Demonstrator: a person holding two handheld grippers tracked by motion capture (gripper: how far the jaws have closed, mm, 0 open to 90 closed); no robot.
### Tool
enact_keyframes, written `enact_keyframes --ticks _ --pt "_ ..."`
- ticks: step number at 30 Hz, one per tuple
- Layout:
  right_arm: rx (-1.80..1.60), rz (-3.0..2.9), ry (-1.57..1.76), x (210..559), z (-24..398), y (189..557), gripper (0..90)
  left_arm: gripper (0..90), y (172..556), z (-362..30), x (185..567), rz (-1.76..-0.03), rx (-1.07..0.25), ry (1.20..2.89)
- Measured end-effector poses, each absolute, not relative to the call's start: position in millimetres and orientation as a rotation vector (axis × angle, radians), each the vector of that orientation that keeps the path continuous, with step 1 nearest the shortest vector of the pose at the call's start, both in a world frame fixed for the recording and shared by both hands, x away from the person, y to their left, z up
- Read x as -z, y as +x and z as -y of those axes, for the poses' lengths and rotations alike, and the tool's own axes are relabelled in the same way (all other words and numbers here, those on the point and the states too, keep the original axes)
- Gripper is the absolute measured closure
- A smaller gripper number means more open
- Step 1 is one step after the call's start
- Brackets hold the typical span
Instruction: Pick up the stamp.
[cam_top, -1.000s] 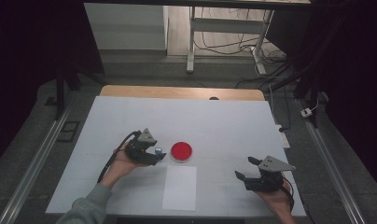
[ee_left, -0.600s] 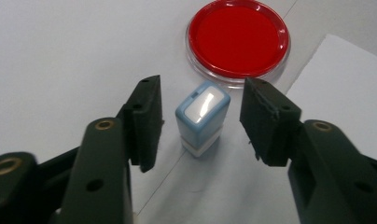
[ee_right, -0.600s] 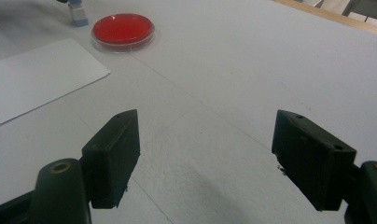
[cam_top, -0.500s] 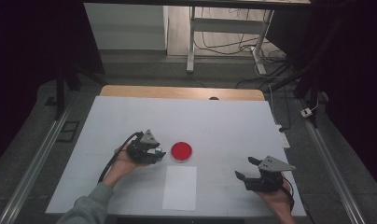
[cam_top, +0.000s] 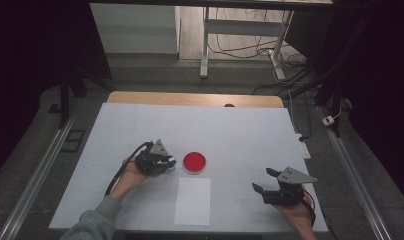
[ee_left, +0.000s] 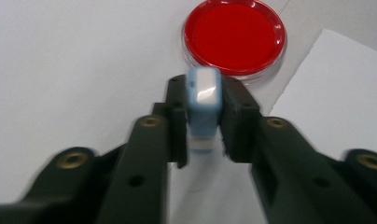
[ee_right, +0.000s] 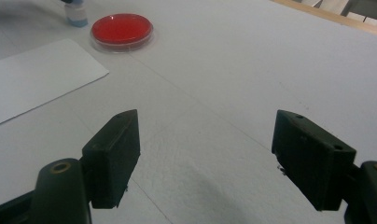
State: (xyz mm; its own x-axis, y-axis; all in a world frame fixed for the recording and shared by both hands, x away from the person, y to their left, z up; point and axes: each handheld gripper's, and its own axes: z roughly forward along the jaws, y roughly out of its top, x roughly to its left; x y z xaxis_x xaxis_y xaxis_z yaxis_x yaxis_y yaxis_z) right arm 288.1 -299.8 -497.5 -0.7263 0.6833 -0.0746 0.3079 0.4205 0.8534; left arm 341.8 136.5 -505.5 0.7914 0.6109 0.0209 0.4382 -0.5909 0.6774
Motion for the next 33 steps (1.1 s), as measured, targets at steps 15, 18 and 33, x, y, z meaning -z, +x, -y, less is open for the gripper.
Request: enact_keyframes --ticks 15,18,33 --pt "-1.237 -2.266 0.844 497.4 300.0 287.9 23.2 75.7 340.5 -137.5 504.3 -0.759 -0.338 2.3" --pt "-1.234 -2.268 0.843 497.2 300.0 287.8 23.2 75.7 340.0 -138.9 503.1 -0.757 -0.341 2.291" --pt "-1.236 -2.266 0.844 498.0 299.2 288.0 23.2 75.7 336.1 -149.5 496.7 -0.782 -0.33 2.191"
